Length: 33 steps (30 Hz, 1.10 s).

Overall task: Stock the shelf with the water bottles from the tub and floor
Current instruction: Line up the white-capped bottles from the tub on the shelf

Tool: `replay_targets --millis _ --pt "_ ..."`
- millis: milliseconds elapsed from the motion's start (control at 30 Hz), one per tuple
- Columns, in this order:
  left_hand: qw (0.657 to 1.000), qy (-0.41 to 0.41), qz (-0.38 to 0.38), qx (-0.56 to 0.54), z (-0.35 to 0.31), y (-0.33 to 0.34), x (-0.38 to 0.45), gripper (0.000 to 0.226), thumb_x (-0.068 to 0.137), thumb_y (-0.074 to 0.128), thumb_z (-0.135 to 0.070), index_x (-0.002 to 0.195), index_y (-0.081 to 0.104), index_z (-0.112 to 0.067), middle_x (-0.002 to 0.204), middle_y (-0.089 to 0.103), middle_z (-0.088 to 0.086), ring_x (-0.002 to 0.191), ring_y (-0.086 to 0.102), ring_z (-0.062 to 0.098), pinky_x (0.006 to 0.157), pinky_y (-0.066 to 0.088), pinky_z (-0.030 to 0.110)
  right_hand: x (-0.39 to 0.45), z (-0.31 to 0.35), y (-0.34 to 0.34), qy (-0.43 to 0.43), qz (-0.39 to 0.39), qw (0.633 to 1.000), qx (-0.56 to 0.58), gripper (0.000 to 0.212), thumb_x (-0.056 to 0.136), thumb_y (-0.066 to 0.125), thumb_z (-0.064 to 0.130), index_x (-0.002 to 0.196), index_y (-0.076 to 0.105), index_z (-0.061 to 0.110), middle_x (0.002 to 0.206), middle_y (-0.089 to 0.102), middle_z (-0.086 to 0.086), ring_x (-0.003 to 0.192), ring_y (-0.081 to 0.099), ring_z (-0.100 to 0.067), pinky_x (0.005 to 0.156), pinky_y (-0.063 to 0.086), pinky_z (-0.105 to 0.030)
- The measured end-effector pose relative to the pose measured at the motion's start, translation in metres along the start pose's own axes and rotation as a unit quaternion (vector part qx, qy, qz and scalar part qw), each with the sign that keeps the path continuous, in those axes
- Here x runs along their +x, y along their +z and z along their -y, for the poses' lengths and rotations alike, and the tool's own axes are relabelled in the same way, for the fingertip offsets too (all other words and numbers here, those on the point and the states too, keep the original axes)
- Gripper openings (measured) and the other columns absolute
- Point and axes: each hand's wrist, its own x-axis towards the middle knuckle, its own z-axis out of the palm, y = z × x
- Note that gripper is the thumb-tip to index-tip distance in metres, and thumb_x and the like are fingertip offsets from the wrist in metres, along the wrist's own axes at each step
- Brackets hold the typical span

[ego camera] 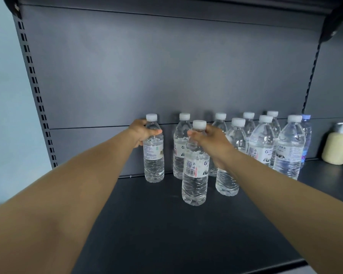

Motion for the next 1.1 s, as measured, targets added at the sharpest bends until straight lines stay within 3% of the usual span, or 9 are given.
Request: replay_targets --millis 200,267,367,467,533,633,800,933,1100 --pt "0.999 0.013 -0.045 0.023 0.005 0.007 -0.001 0.034 0.076 0.076 -0.024 0.106 0.062 -0.015 0.110 0.066 0.007 0.103 0.062 0.025 0.093 0.051 0.042 -0.002 -0.002 -0.001 -0.014 -0.009 1.000 -0.021 0.005 0.088 0.062 0.027 0.088 0.059 0.031 0.098 0.062 0.011 0.104 0.058 -0.017 0.091 0.043 -0.035" --pt "0.998 0.005 -0.055 0.036 0.006 0.006 0.000 0.038 0.074 0.077 -0.029 0.106 0.063 -0.014 0.112 0.067 0.008 0.104 0.063 0.026 0.095 0.050 0.043 -0.003 -0.003 0.000 -0.019 -0.015 0.999 -0.028 0.005 0.088 0.062 0.029 0.092 0.059 0.030 0.099 0.062 0.011 0.104 0.058 -0.017 0.094 0.044 -0.037" --pt "0.996 0.005 -0.056 0.071 0.001 0.003 -0.009 0.047 0.075 0.076 -0.030 0.116 0.060 -0.012 0.119 0.064 0.006 0.109 0.060 0.026 0.097 0.048 0.038 -0.006 -0.002 -0.003 -0.016 -0.010 0.999 -0.038 0.023 0.087 0.061 0.035 0.107 0.059 0.024 0.112 0.063 0.003 0.110 0.058 -0.020 0.098 0.045 -0.042" --pt "0.994 0.012 -0.033 0.105 -0.003 -0.001 -0.022 0.059 0.076 0.075 -0.026 0.128 0.052 -0.012 0.124 0.058 0.004 0.115 0.055 0.025 0.092 0.045 0.032 -0.012 0.002 -0.013 0.007 0.015 0.997 -0.079 0.049 0.087 0.060 0.041 0.127 0.049 0.016 0.135 0.051 -0.004 0.125 0.047 -0.024 0.098 0.039 -0.037" --pt "0.988 0.030 -0.010 0.150 -0.005 -0.006 -0.034 0.060 0.073 0.077 -0.026 0.128 0.053 -0.015 0.125 0.060 0.003 0.115 0.056 0.023 0.092 0.045 0.031 -0.020 0.006 -0.023 0.009 0.032 0.991 -0.129 0.056 0.087 0.061 0.040 0.133 0.044 0.013 0.138 0.048 -0.004 0.124 0.047 -0.022 0.096 0.037 -0.034" --pt "0.965 0.051 0.017 0.258 -0.014 -0.013 -0.061 0.062 0.074 0.076 -0.022 0.130 0.050 -0.017 0.132 0.056 0.003 0.120 0.054 0.023 0.103 0.041 0.031 -0.034 0.014 -0.041 -0.002 0.093 0.979 -0.180 0.056 0.085 0.065 0.036 0.132 0.043 0.016 0.134 0.052 -0.001 0.108 0.050 -0.014 0.087 0.037 -0.027" --pt "0.877 0.082 0.029 0.472 -0.029 -0.013 -0.108 0.083 0.078 0.073 -0.032 0.146 0.027 -0.020 0.147 0.041 0.005 0.133 0.040 0.024 0.108 0.034 0.032 -0.056 0.028 -0.076 -0.046 0.162 0.930 -0.327 0.072 0.083 0.068 0.038 0.142 0.031 0.019 0.149 0.034 0.000 0.131 0.041 -0.019 0.096 0.034 -0.027" --pt "0.838 0.056 0.021 0.542 -0.036 0.005 -0.160 0.090 0.076 0.071 -0.043 0.148 0.021 -0.023 0.149 0.034 0.004 0.136 0.034 0.024 0.110 0.032 0.041 -0.078 0.033 -0.102 -0.113 0.186 0.892 -0.396 0.081 0.081 0.068 0.041 0.146 0.025 0.019 0.154 0.025 -0.001 0.139 0.029 -0.019 0.109 0.028 -0.031" --pt "0.797 0.027 0.015 0.603 -0.039 0.038 -0.235 0.089 0.077 0.068 -0.050 0.148 0.021 -0.023 0.151 0.029 0.004 0.139 0.028 0.025 0.110 0.031 0.044 -0.129 0.029 -0.134 -0.157 0.208 0.847 -0.463 0.090 0.076 0.072 0.042 0.147 0.020 0.021 0.155 0.021 -0.002 0.142 0.016 -0.021 0.113 0.021 -0.035"
